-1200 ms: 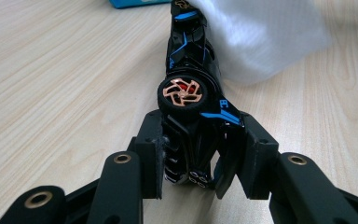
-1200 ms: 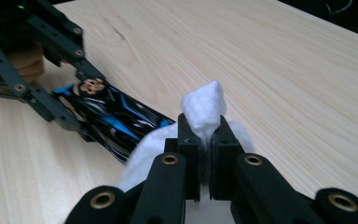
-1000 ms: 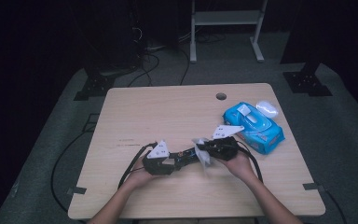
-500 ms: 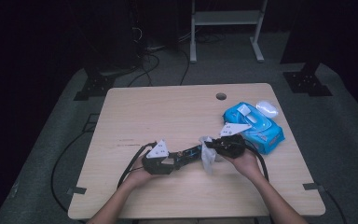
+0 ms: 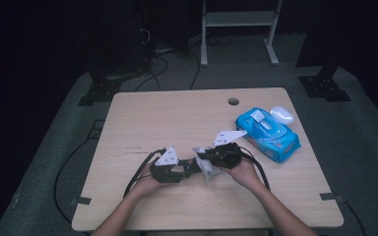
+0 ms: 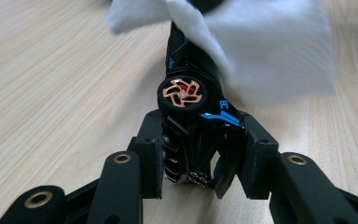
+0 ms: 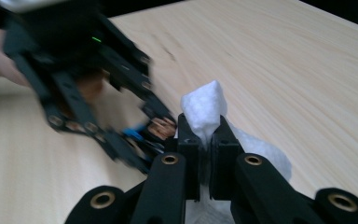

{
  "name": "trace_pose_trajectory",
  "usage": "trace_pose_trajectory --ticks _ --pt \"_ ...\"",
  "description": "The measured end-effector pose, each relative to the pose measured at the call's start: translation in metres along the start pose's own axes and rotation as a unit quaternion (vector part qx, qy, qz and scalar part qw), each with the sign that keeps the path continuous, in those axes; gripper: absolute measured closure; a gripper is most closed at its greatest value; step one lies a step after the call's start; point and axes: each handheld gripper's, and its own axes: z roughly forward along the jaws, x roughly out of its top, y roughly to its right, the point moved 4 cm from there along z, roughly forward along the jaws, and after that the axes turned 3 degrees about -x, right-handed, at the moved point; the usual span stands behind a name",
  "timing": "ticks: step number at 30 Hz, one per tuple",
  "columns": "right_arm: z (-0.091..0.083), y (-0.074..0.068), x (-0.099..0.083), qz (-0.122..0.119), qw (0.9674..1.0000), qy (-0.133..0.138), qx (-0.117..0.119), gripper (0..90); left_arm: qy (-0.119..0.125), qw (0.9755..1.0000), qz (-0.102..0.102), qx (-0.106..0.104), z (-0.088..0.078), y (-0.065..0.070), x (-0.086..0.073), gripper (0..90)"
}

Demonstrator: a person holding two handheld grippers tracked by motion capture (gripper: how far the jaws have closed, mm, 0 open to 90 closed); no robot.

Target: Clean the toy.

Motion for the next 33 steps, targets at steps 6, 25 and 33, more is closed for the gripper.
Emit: trace_pose_trajectory --ticks 6,25,33 --pt "0.026 -0.019 0.008 -0.026 0.9992 -0.019 0.026 85.0 -0.003 0.9999 0.013 0.004 0.0 0.001 0.001 58.2" --pt "-0.011 0.034 -0.019 0.023 0.9987 -0.024 -0.039 85.1 -0.004 0.9999 0.008 0.014 -0.002 -0.006 -0.001 58.0" --pt "-0.011 0.026 -0.019 0.02 0.9988 -0.02 -0.039 85.0 -0.004 0.9998 0.001 0.02 -0.002 -0.008 -0.002 56.9"
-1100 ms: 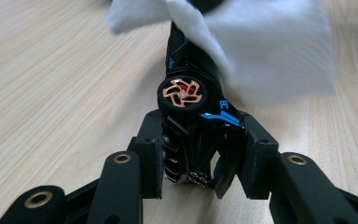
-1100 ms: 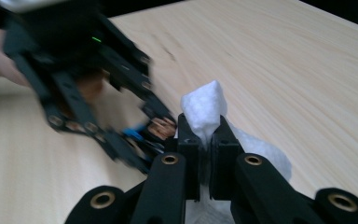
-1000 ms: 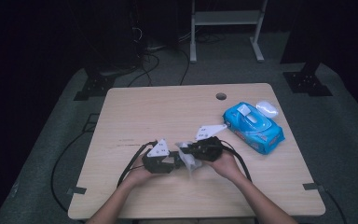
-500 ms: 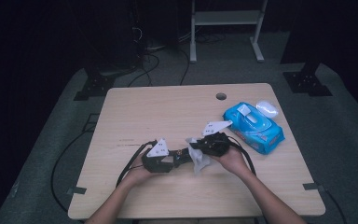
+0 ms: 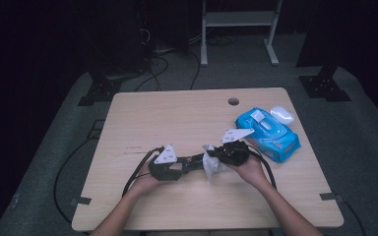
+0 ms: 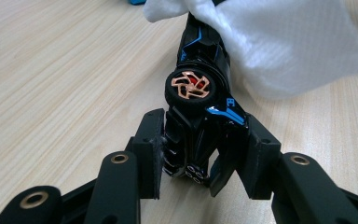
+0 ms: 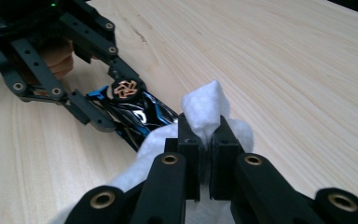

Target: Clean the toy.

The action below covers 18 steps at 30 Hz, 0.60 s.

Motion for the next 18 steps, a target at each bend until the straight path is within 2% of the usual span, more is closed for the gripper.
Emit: trace_pose_trajectory --ticks 6,8,11,18 --pt "0.012 -0.013 0.006 -0.012 0.9997 0.002 0.019 85.0 -0.003 1.0 0.003 0.0 0.0 -0.001 -0.001 57.1" --pt "0.014 -0.016 0.009 -0.017 0.9997 0.0 0.019 85.0 -0.004 1.0 0.005 -0.001 -0.001 -0.002 -0.002 57.5" --pt "0.011 -0.01 0.007 -0.015 0.9998 -0.002 0.014 85.0 -0.003 1.0 0.006 -0.001 -0.001 -0.002 -0.002 57.6" --pt "-0.011 0.012 -0.005 -0.002 0.9998 -0.011 -0.019 85.0 -0.002 1.0 0.005 -0.004 -0.001 -0.002 -0.002 57.6"
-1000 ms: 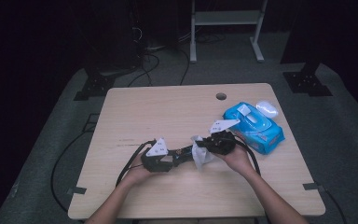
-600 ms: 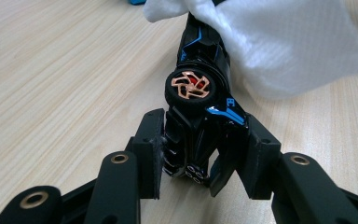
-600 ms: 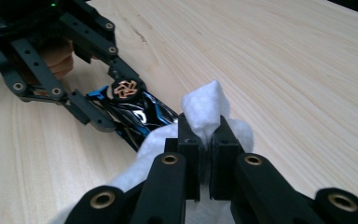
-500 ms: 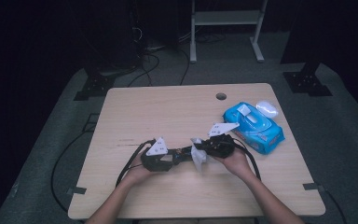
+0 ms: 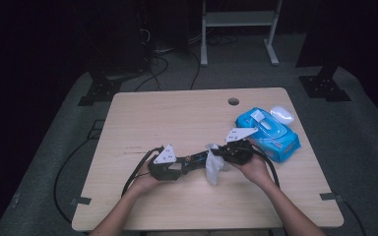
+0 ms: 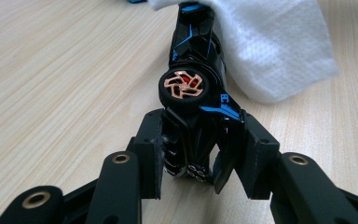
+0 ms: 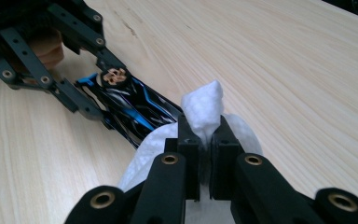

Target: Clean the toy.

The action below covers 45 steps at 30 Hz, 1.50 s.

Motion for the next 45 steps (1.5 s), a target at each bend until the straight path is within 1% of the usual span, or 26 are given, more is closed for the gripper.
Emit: trace_pose_trajectory --ticks 3,5,7,12,13,14,15,17,18,20,22,24,25,26,27,28,29,30,31,34,35,38,40,41,42,45 --pt "-0.003 0.004 -0.002 0.002 1.0 -0.002 -0.004 85.0 0.0 1.0 0.001 0.0 0.0 0.0 0.0 57.6" --pt "-0.004 0.006 -0.004 0.011 0.9999 0.0 -0.003 85.0 0.0 1.0 0.002 -0.001 0.0 0.0 0.0 57.6" --pt "-0.002 0.003 -0.003 0.01 0.9999 0.002 -0.001 85.0 0.001 1.0 0.002 -0.002 0.0 0.0 0.0 57.6" --pt "0.013 -0.018 0.01 -0.01 0.9996 0.005 0.026 85.0 -0.002 0.9999 0.011 0.0 0.0 0.0 0.0 57.7" --pt "0.019 -0.025 0.014 -0.017 0.9992 0.008 0.035 85.0 -0.002 0.9999 0.013 -0.001 0.0 0.0 0.0 57.7" --pt "0.028 -0.036 0.02 -0.025 0.9984 0.006 0.05 85.0 -0.001 0.9999 0.011 -0.001 0.0 0.001 0.0 57.8" --pt "0.028 -0.036 0.02 -0.025 0.9984 0.006 0.05 85.0 -0.001 0.9999 0.011 -0.001 0.0 0.001 0.0 57.8" --pt "0.035 -0.046 0.026 -0.03 0.9975 0.01 0.063 85.0 0.0 0.9999 0.012 -0.001 0.0 0.0 0.0 57.8" --pt "0.041 -0.053 0.031 -0.025 0.9962 0.017 0.082 85.0 -0.001 0.9999 0.013 -0.001 0.0 0.0 0.0 57.8" --pt "0.044 -0.057 0.033 -0.032 0.9958 0.015 0.085 85.0 -0.001 0.9999 0.011 -0.001 0.0 0.0 0.0 57.8" --pt "0.043 -0.057 0.033 -0.034 0.9959 0.013 0.083 85.0 -0.001 0.9999 0.012 -0.001 0.0 0.001 0.0 57.8" --pt "0.04 -0.05 0.031 -0.034 0.9965 0.012 0.075 85.0 -0.001 0.9999 0.013 0.0 0.0 0.001 0.001 57.8" --pt "0.037 -0.045 0.03 -0.032 0.9972 0.011 0.066 85.0 -0.001 0.9999 0.013 0.0 0.0 0.0 0.0 57.8" --pt "0.028 -0.03 0.025 -0.019 0.9987 0.007 0.046 85.0 0.003 0.9999 0.011 -0.001 0.0 0.0 0.0 57.7" --pt "0.025 -0.023 0.022 -0.016 0.9991 0.006 0.038 85.0 0.003 0.9999 0.011 -0.001 0.0 0.0 0.0 57.7" --pt "0.025 -0.023 0.022 -0.016 0.9991 0.006 0.038 85.0 0.002 0.9999 0.012 0.0 0.0 -0.001 0.0 57.7" --pt "0.022 -0.018 0.021 -0.011 0.9994 0.007 0.032 85.0 0.0 0.9999 0.013 0.003 0.0 -0.001 0.0 57.7" --pt "0.017 -0.007 0.014 0.006 0.9997 0.005 0.023 85.0 -0.004 0.9999 0.011 0.006 0.0 -0.003 0.001 57.7" --pt "0.016 -0.006 0.011 0.009 0.9997 0.004 0.022 85.0 -0.003 0.9999 0.009 0.005 0.001 -0.003 0.001 57.7" --pt "0.015 -0.006 0.008 0.013 0.9996 0.01 0.024 85.0 -0.002 1.0 0.008 0.006 0.001 -0.002 0.001 57.2" --pt "0.014 -0.008 0.007 0.008 0.9997 0.012 0.022 85.0 -0.001 1.0 -0.002 0.009 0.001 -0.002 0.001 56.9" --pt "0.013 -0.01 0.005 0.005 0.9997 0.011 0.021 85.1 -0.002 0.9999 -0.009 0.007 0.001 -0.002 0.001 55.8" --pt "0.012 -0.011 0.004 0.001 0.9997 0.013 0.019 85.1 0.002 0.9998 -0.019 0.004 0.002 -0.002 0.001 53.3" --pt "0.012 -0.012 0.004 0.0 0.9997 0.013 0.018 85.0 -0.002 0.9997 -0.025 0.0 0.002 -0.002 0.001 51.8" --pt "0.01 -0.014 0.002 0.0 0.9997 0.015 0.019 85.0 -0.001 0.9994 -0.035 -0.006 0.003 -0.001 0.0 48.2" --pt "0.007 -0.016 -0.001 -0.003 0.9997 0.015 0.02 85.0 -0.003 0.9989 -0.044 -0.014 0.004 0.0 0.0 43.3"
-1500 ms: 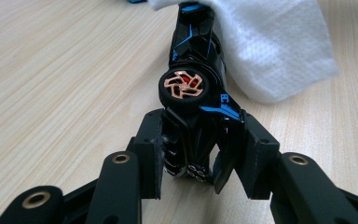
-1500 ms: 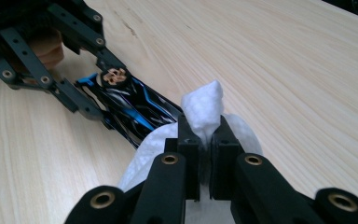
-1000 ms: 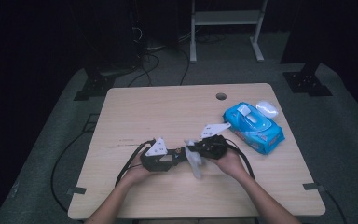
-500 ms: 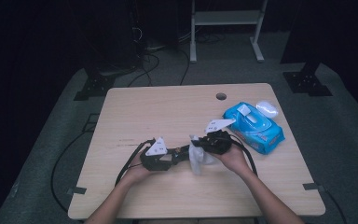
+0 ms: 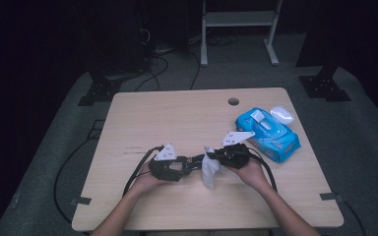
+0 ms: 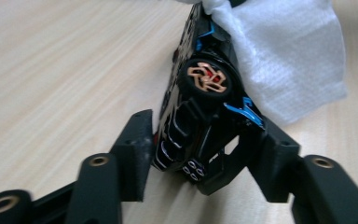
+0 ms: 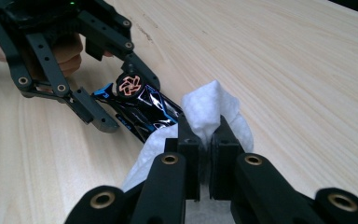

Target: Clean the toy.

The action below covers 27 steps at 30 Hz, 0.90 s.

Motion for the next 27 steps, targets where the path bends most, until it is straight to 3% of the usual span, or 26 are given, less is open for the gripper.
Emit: trace_pose_trajectory --ticks 4,15,21,27 --pt "-0.003 -0.003 -0.004 0.0 1.0 0.002 0.002 85.0 -0.003 1.0 -0.006 -0.007 0.001 0.001 0.0 37.4" --pt "-0.011 -0.015 -0.017 -0.002 1.0 0.007 -0.001 85.0 -0.025 0.9988 0.042 0.002 0.001 0.008 -0.003 28.7" --pt "-0.01 -0.023 -0.029 -0.017 0.9998 -0.01 -0.007 84.9 -0.032 0.9979 0.057 0.003 -0.001 0.01 -0.006 25.6" --pt "-0.01 -0.021 -0.033 -0.008 0.9998 -0.018 -0.001 84.9 -0.029 0.9981 0.053 0.004 0.002 0.009 -0.006 22.0"
